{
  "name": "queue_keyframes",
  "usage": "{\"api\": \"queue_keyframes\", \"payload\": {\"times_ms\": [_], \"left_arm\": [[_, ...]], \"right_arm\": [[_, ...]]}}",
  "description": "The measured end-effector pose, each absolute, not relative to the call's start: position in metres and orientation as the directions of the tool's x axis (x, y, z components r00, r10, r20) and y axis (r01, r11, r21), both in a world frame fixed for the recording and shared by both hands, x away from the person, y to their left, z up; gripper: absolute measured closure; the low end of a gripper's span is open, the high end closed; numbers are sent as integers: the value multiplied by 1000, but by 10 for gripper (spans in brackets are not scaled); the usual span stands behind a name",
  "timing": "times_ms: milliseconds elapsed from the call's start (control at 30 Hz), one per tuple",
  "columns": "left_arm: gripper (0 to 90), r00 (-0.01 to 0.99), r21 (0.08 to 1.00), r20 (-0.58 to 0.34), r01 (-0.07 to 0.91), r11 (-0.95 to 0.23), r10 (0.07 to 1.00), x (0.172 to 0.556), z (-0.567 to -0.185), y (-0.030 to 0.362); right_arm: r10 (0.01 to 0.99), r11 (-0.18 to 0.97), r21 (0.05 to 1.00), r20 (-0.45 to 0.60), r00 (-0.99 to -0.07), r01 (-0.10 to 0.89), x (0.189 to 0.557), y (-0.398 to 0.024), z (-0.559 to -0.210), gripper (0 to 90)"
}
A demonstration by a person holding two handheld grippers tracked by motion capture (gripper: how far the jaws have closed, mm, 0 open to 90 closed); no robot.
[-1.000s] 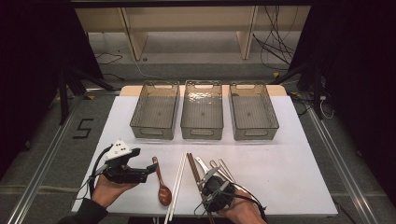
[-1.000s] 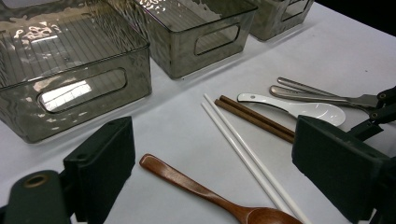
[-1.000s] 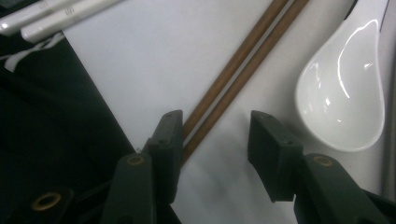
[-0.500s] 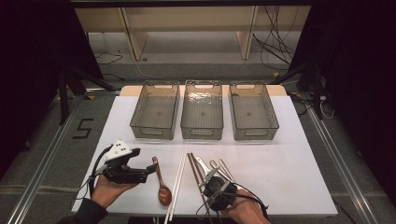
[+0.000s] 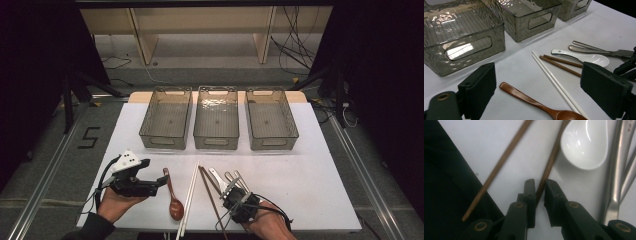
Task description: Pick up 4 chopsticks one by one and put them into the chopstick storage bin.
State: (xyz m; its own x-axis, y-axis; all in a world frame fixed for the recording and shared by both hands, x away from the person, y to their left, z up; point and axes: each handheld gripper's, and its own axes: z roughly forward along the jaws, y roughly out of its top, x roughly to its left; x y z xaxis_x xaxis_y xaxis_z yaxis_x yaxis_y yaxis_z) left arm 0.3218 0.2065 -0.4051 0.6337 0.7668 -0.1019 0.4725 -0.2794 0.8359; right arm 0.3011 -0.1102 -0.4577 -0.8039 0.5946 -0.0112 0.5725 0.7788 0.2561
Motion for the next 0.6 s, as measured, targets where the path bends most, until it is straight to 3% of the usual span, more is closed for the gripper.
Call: {"api": "queue_keyframes", "payload": {"times_ms": [600], "left_arm": [[127, 637, 834, -98, 472, -286, 765, 322, -405, 206]], "right_arm": [[630, 747, 264, 15, -777, 610, 303, -118, -458, 859]]}}
